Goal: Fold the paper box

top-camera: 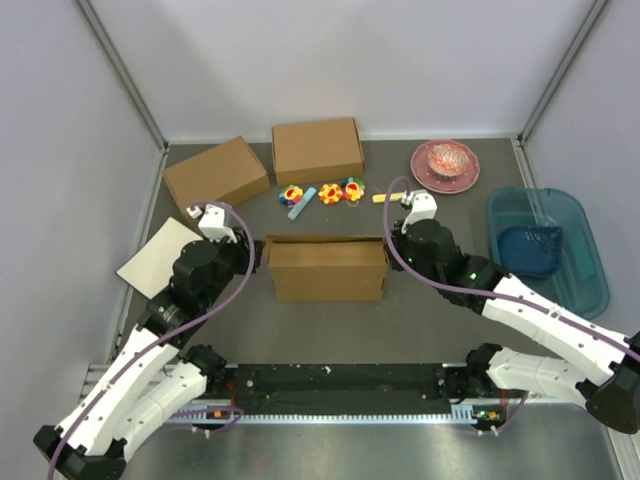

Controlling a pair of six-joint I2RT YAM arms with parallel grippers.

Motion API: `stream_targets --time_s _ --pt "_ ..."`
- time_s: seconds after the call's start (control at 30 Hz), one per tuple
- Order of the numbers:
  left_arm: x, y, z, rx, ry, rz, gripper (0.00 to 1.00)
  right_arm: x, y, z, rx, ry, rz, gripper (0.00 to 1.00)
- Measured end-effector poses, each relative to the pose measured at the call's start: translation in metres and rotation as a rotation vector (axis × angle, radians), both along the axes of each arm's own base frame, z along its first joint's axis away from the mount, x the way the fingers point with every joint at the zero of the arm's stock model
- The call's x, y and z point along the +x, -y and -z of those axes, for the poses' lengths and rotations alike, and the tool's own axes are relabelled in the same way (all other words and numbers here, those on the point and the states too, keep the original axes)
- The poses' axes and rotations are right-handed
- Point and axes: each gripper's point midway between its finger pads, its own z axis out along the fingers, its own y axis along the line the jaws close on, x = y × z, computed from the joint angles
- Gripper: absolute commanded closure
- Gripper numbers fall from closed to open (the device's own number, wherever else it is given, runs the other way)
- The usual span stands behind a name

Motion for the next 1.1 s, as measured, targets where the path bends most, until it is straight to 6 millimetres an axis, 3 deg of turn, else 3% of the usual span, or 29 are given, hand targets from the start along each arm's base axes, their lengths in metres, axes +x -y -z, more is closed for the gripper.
stream_targets --time_s 0.2,0.37,0.53,0.7,0.73,0.93,1.1 --pt "0.006 0.002 0.013 0.044 -0.036 0.005 0.75 0.0 0.0 0.0 0.0 0.0 0.0 1.0" --pt "0.008 0.003 0.013 0.051 -0.031 0.008 0.81 0.0 0.0 0.0 0.0 0.0 0.0 1.0" --pt "0.012 0.007 0.015 0.06 -0.03 0.016 1.0 0.0 0.0 0.0 0.0 0.0 0.0 1.0" --pt "0.012 0.008 0.014 0.06 -0.028 0.025 1.0 0.0 0.0 0.0 0.001 0.0 -0.001 1.0" --pt "0.012 0.008 0.014 0.058 -0.025 0.026 1.0 0.0 0.0 0.0 0.0 0.0 -0.001 0.93" --pt "0.008 0.008 0.017 0.038 0.002 0.037 1.0 -0.005 -0.001 0.003 0.002 -0.028 -0.016 0.74" --pt "0.005 0.008 0.021 0.023 0.022 0.043 1.0 -0.013 -0.003 0.002 0.003 -0.056 -0.045 0.67"
